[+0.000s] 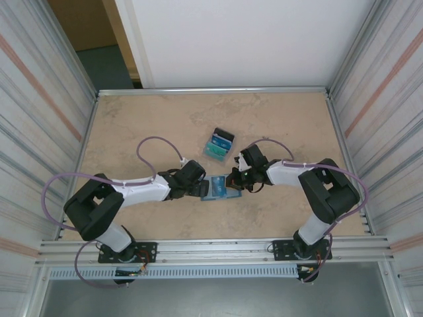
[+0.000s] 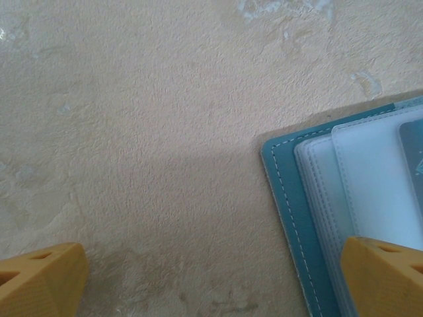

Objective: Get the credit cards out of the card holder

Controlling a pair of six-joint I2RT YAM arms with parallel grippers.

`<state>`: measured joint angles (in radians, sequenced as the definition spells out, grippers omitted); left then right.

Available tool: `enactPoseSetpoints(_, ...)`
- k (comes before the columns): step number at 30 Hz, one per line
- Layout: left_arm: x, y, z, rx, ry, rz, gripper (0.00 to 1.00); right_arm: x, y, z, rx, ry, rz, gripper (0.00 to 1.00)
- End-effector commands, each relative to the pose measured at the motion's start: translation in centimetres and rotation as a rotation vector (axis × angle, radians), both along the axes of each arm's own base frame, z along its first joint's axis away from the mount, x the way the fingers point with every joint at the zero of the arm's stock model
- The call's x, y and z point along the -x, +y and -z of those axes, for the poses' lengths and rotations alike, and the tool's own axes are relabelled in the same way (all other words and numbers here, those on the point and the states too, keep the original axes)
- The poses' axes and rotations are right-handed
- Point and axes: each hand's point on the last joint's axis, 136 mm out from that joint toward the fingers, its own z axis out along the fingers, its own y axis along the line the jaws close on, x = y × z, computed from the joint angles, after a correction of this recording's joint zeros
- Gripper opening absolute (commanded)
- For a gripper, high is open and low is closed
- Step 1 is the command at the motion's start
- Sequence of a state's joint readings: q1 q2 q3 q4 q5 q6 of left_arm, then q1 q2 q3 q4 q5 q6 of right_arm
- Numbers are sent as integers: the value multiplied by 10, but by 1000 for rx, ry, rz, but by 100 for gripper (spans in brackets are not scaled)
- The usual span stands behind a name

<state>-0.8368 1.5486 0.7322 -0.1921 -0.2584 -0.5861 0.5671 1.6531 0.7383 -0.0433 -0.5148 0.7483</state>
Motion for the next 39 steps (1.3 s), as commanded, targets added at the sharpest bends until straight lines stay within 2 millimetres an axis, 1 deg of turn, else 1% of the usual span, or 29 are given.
enactPoseSetpoints(1,1,17,3,-96,14,3,99,-3,-9,-4,51,-25,2,0)
enactPoseSetpoints(6,-3,19,-2,-106,-3,7,99,-4,-12,-4,70,-29,6,0)
enactPoseSetpoints(9,-5,16,-5,-102,-10,15,99,-5,-12,-4,73,-30,5,0)
enactPoseSetpoints(12,-7,11,-12,-91,-23,28,99,-5,-12,-5,73,-30,6,0)
enactPoseSetpoints(15,-10,4,-26,-82,-59,47,99,-6,-11,-6,76,-34,5,0)
enactPoseSetpoints(17,-12,-2,-35,-75,-81,65,99,-6,-11,-7,75,-34,3,0)
enactPoseSetpoints(20,-13,-13,-43,-68,-97,97,99,-7,-11,-7,76,-35,3,0)
enactPoseSetpoints(23,-15,-21,-41,-82,-95,125,99,-6,-11,-6,78,-34,3,0)
enactPoseSetpoints(28,-17,-29,-29,-104,-64,155,99,-7,-10,-7,77,-27,4,0)
enactPoseSetpoints(34,-15,-31,-14,-148,-29,190,99,-8,-11,-9,78,-28,7,0)
enactPoseSetpoints(39,-13,-32,-7,-199,-12,210,99,-8,-13,-8,88,-26,10,0)
